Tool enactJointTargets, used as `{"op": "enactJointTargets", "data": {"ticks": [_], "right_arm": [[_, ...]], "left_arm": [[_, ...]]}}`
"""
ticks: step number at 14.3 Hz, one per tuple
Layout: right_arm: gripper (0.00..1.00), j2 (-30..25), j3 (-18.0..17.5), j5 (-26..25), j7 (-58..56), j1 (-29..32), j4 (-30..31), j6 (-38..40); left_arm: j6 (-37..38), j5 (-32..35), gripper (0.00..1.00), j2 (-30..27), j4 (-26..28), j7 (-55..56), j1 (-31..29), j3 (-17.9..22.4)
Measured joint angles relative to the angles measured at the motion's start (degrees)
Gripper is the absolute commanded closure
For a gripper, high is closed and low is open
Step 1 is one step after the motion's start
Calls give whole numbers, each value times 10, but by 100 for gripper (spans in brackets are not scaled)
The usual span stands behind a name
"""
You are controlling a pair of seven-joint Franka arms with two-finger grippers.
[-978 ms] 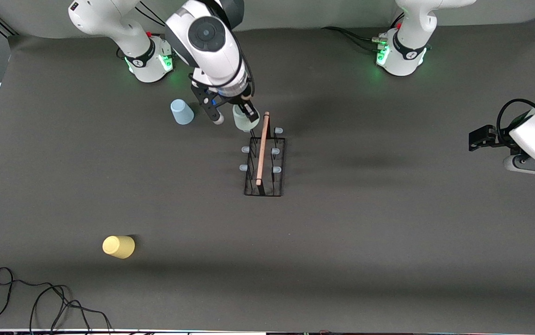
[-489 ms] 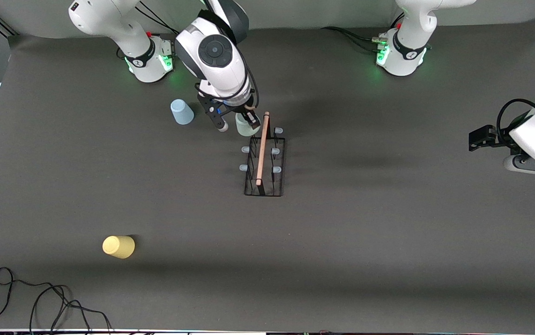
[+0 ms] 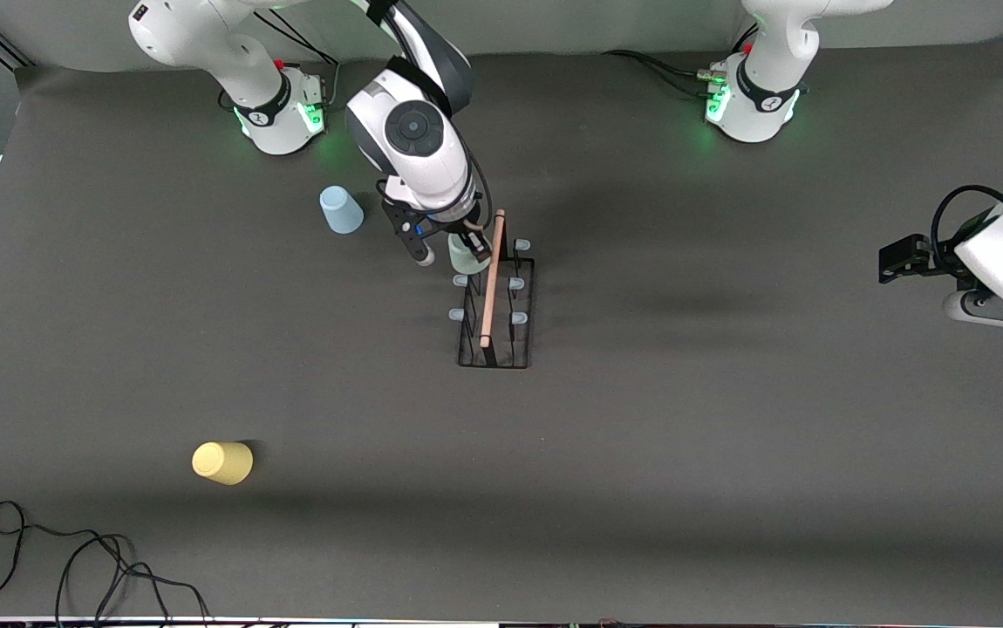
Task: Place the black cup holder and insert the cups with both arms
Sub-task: 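Release the green cup and move the right gripper toward the yellow cup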
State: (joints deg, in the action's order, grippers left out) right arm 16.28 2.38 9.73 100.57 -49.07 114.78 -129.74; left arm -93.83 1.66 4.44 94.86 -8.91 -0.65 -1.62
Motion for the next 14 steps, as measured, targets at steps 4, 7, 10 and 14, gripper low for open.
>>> {"op": "enactJointTargets", "data": {"ticks": [4, 7, 10, 14], "right_arm": [[0, -1, 4, 0, 0, 0, -9, 6], [0, -14, 24, 0, 0, 1, -74, 109], [0, -28, 65, -1, -31, 1, -182, 253], [0, -34, 148, -2, -236, 2, -266, 349]], "left_arm": [[0, 0, 0, 0, 0, 0, 0, 0], [0, 0, 0, 0, 0, 0, 0, 0], [0, 0, 0, 0, 0, 0, 0, 0], [0, 0, 0, 0, 0, 0, 0, 0]]}}
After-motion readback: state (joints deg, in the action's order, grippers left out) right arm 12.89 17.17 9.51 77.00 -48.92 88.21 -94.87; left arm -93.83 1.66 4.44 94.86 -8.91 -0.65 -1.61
